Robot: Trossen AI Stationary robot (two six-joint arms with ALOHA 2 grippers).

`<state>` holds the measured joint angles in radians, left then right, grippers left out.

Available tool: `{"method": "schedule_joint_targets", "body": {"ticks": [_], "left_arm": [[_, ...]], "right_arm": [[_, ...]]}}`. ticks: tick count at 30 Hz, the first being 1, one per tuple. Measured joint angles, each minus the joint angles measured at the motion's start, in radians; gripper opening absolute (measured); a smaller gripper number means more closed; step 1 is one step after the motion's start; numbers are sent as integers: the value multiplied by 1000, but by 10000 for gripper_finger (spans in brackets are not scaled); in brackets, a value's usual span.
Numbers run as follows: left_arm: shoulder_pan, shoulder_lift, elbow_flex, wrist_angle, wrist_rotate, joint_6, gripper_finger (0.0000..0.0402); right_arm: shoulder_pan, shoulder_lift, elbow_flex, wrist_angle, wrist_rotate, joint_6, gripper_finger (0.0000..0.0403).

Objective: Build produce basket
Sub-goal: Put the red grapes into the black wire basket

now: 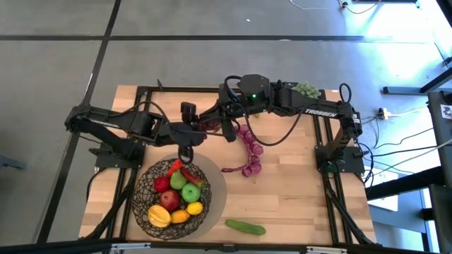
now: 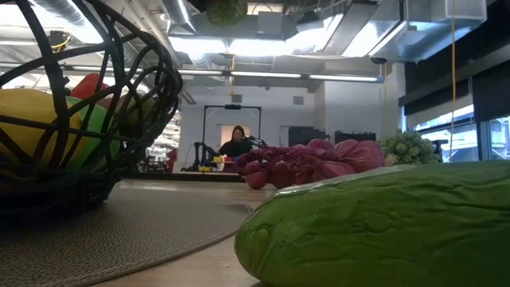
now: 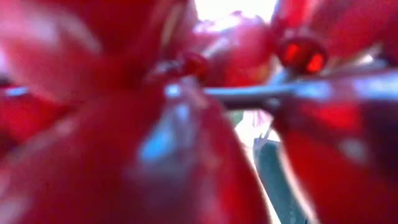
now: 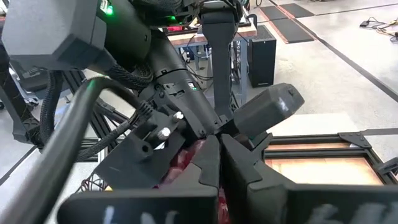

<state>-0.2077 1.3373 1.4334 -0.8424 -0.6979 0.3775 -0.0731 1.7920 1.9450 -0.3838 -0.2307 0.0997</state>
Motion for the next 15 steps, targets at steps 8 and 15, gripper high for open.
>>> {"method": "schedule_joint_targets", "body": {"ticks": [8, 15], "left_arm": [[1, 0, 0, 0, 13, 18, 187], [5, 0, 0, 0, 136, 15, 187]], "right_arm": [[0, 0, 0, 8, -1, 0, 0], [0, 0, 0, 15, -6, 5, 0]]}}
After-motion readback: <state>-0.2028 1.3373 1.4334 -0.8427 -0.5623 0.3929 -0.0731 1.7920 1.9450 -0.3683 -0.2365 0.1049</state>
